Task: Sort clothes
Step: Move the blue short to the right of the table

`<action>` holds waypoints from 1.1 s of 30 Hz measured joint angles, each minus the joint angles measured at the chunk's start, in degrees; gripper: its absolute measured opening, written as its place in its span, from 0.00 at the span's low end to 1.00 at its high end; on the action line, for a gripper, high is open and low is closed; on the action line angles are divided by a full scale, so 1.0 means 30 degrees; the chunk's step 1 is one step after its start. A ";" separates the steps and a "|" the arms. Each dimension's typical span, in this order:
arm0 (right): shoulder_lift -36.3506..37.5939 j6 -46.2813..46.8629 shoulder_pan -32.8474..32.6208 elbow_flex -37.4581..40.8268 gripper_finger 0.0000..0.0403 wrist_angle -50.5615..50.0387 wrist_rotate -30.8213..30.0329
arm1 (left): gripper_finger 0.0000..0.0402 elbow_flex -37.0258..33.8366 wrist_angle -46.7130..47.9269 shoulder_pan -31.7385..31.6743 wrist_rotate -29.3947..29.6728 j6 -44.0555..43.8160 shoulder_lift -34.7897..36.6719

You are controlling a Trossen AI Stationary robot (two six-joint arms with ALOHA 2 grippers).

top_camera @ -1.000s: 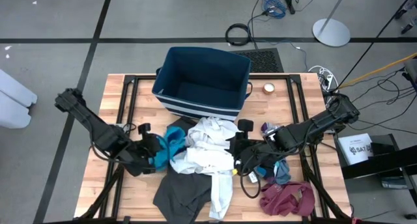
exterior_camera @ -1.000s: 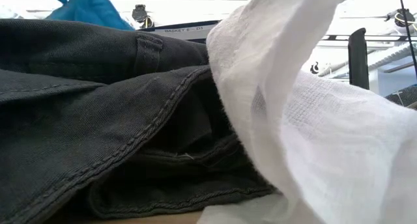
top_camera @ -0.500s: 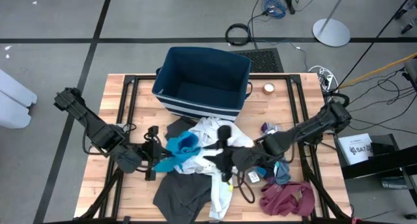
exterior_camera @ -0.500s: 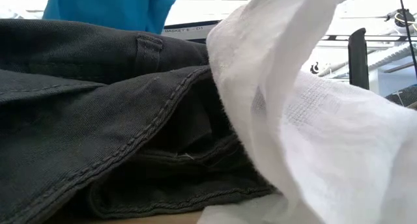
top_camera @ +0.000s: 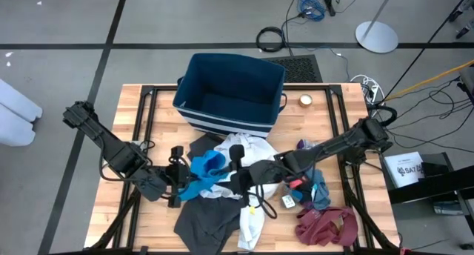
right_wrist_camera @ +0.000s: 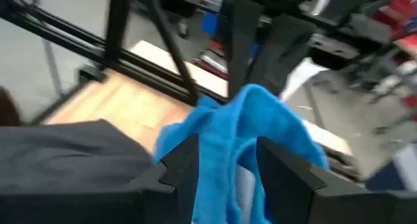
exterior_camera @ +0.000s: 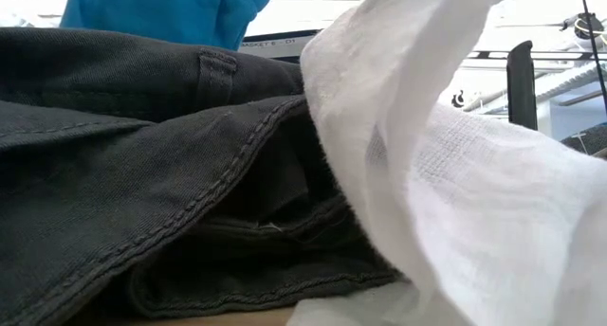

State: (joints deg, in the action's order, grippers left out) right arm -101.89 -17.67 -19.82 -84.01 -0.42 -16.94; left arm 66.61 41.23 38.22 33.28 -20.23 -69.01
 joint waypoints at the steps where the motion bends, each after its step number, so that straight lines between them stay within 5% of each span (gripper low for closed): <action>1: 0.0000 0.0339 0.0101 0.0000 0.35 -0.0068 0.0294 | 0.00 0.0000 0.0007 0.0000 -0.0007 0.0004 0.0000; 8: -0.0074 0.2098 0.0710 0.0000 0.40 -0.0616 0.1331 | 0.00 0.0000 0.0000 0.0000 -0.0007 0.0029 0.0000; 23: -0.0474 0.1779 0.0979 0.0000 0.79 -0.0763 0.0624 | 0.00 0.0000 0.0000 0.0000 -0.0018 0.0035 0.0000; 33: -0.1612 0.2520 0.1602 0.0000 0.75 -0.0837 0.0699 | 0.00 0.0000 -0.0154 0.0000 -0.0668 0.0004 0.0000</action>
State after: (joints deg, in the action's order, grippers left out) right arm -106.72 -10.11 -15.02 -84.01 -2.93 -14.85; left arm 66.61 40.77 38.22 31.27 -20.22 -69.01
